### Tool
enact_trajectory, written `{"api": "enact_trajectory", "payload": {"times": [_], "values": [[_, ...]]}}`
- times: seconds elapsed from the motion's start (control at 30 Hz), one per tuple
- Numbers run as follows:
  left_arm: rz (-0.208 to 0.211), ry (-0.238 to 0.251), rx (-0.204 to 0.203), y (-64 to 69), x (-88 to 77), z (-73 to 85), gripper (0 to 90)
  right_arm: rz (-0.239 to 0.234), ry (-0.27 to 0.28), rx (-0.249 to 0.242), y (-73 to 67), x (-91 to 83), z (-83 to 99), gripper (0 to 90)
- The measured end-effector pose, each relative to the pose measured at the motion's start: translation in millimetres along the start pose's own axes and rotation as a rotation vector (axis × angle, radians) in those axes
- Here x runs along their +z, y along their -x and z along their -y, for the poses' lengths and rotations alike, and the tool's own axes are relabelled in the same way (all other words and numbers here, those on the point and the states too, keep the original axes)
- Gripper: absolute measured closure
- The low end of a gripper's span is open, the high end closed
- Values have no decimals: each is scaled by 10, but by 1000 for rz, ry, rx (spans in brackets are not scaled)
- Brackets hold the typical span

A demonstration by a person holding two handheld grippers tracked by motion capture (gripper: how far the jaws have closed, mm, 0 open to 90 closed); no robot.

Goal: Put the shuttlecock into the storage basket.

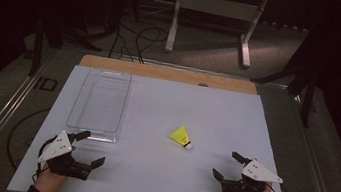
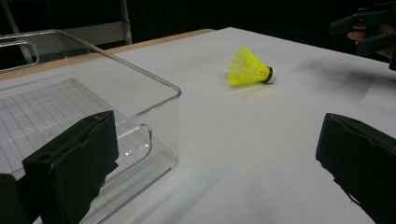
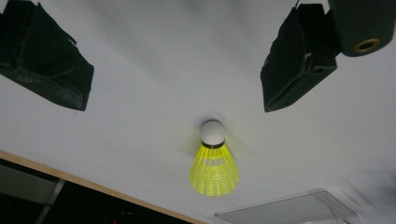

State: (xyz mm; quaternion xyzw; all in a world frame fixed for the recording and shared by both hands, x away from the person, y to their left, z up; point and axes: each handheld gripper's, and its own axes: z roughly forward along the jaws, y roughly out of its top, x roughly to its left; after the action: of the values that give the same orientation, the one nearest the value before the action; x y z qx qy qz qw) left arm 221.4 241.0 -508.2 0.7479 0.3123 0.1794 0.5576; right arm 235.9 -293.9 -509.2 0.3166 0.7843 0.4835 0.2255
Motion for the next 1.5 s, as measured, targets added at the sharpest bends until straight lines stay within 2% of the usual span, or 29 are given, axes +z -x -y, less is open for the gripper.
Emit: {"api": "enact_trajectory", "payload": {"times": [0.33,0.77,0.9,1.07,1.23,1.4,1.5], "values": [[7,-25,21,19,30,16,2,3,5,5,12,-9,-10,93],[11,-16,-2,1,11,-10,2,-9,3,5,-1,0,-21,93],[4,-14,7,17,-9,-69,2,-17,2,6,1,2,-21,94],[46,4,-23,-33,-53,-165,2,-19,7,12,-3,7,-30,93],[95,-14,-29,-73,-97,-253,2,-19,7,4,-16,11,-42,93],[137,-35,-14,-95,-118,-382,2,-14,15,3,-10,4,-48,94],[147,-71,28,-88,-106,-453,2,-17,11,5,-14,9,-48,94]]}}
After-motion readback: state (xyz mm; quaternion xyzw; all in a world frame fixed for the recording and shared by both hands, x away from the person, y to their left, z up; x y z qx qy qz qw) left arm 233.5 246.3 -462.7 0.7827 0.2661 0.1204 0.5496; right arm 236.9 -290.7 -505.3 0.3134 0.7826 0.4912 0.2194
